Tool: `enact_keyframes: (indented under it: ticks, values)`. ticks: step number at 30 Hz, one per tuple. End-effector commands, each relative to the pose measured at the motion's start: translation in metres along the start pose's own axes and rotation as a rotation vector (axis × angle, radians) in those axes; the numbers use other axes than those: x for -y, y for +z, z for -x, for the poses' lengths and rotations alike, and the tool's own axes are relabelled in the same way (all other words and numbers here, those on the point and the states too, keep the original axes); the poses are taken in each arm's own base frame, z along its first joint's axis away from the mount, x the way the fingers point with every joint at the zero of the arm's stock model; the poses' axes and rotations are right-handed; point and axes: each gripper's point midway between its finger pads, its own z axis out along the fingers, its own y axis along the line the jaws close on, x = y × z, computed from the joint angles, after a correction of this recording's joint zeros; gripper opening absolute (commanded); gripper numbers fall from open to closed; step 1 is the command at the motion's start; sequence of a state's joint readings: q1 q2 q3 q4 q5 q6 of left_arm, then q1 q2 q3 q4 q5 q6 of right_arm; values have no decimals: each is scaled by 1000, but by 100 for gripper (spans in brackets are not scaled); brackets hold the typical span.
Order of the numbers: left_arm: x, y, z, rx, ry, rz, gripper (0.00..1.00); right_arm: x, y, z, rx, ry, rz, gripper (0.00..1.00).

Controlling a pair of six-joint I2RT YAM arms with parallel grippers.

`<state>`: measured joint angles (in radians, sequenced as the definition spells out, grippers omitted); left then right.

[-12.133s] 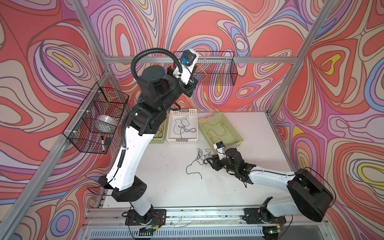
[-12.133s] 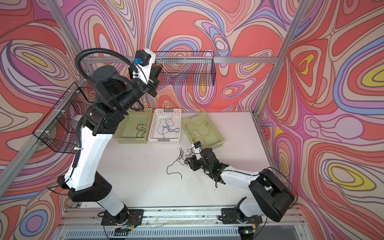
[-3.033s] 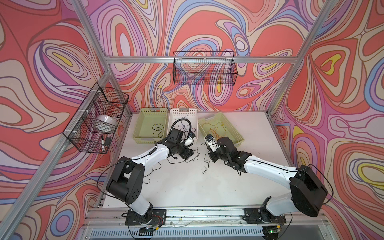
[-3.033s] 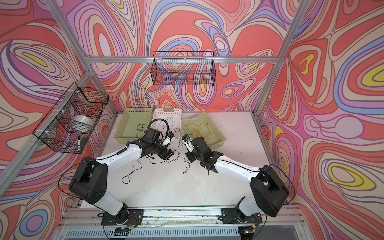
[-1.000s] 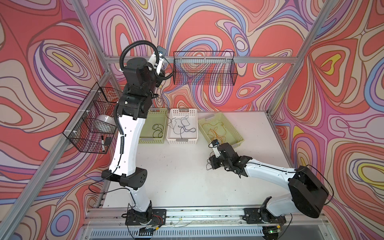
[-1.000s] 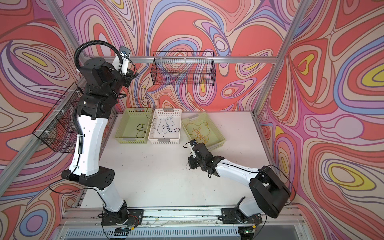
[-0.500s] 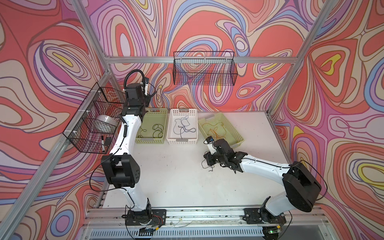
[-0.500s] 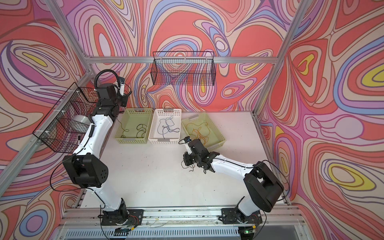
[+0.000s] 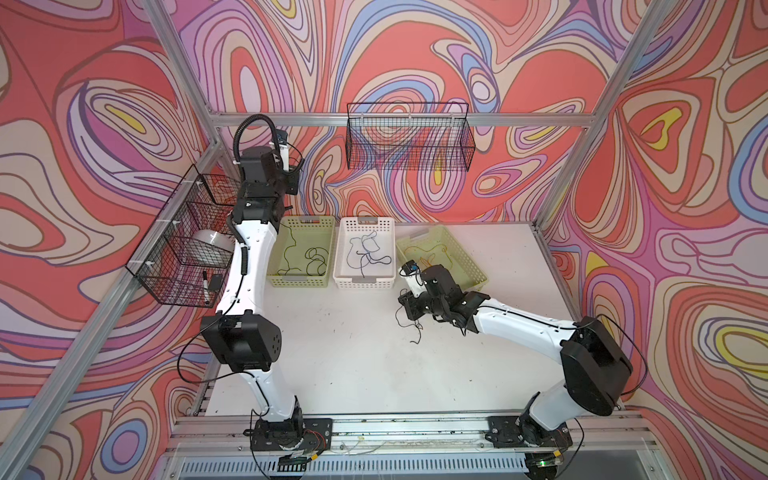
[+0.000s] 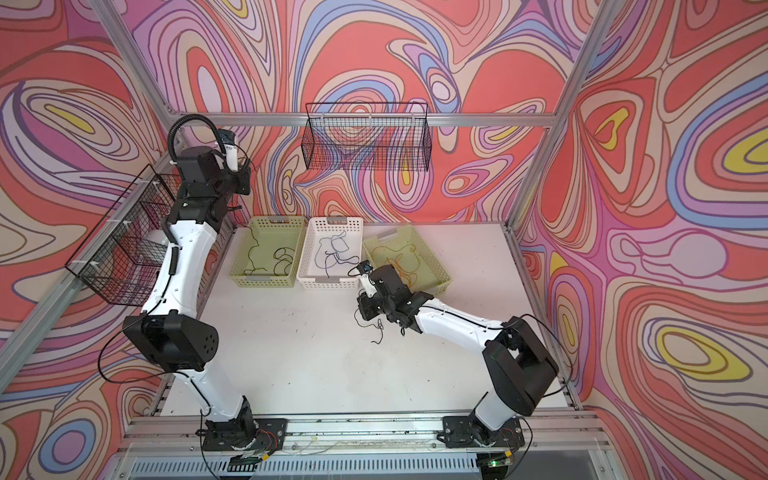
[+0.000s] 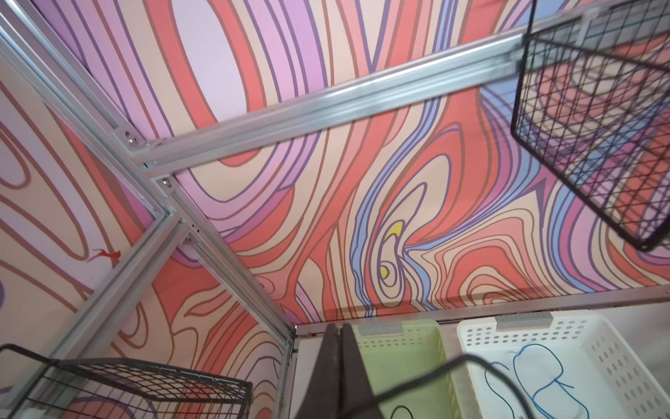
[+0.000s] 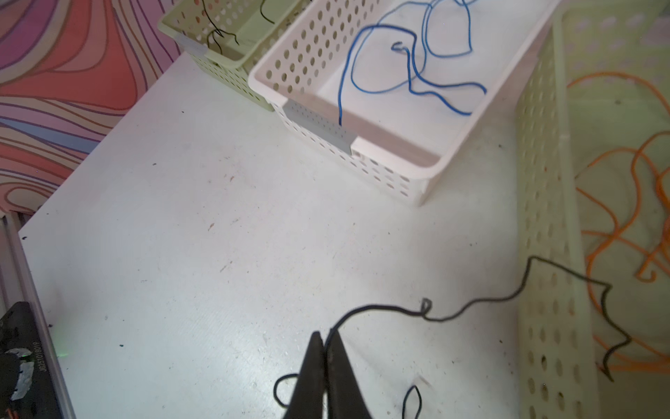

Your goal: Untangle the cables

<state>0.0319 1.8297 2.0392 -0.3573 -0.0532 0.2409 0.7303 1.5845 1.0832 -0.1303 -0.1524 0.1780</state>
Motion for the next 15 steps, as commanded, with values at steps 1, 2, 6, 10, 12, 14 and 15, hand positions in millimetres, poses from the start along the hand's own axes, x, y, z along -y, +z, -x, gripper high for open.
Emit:
enact_keyframes:
  ticks: [1,2,6,10,12,14,15]
  values:
    - [21,26,-103,-291,-27,-27,31,-25,-8,44,83,-95,86,0]
    - [25,25,-111,-308,-43,-39,41,-30,-7,52,94,-107,106,0]
    - [36,16,-135,-352,-119,-70,73,-47,-2,86,125,-150,176,0]
    - [44,-1,-122,-335,-190,-130,100,-66,9,123,178,-195,252,0]
    - [45,-16,-103,-289,-236,-159,100,-75,15,145,210,-210,289,0]
    - [41,-32,-82,-234,-270,-162,100,-83,23,165,244,-236,322,0]
    - [37,-43,-69,-191,-284,-158,100,-87,28,175,259,-246,341,0]
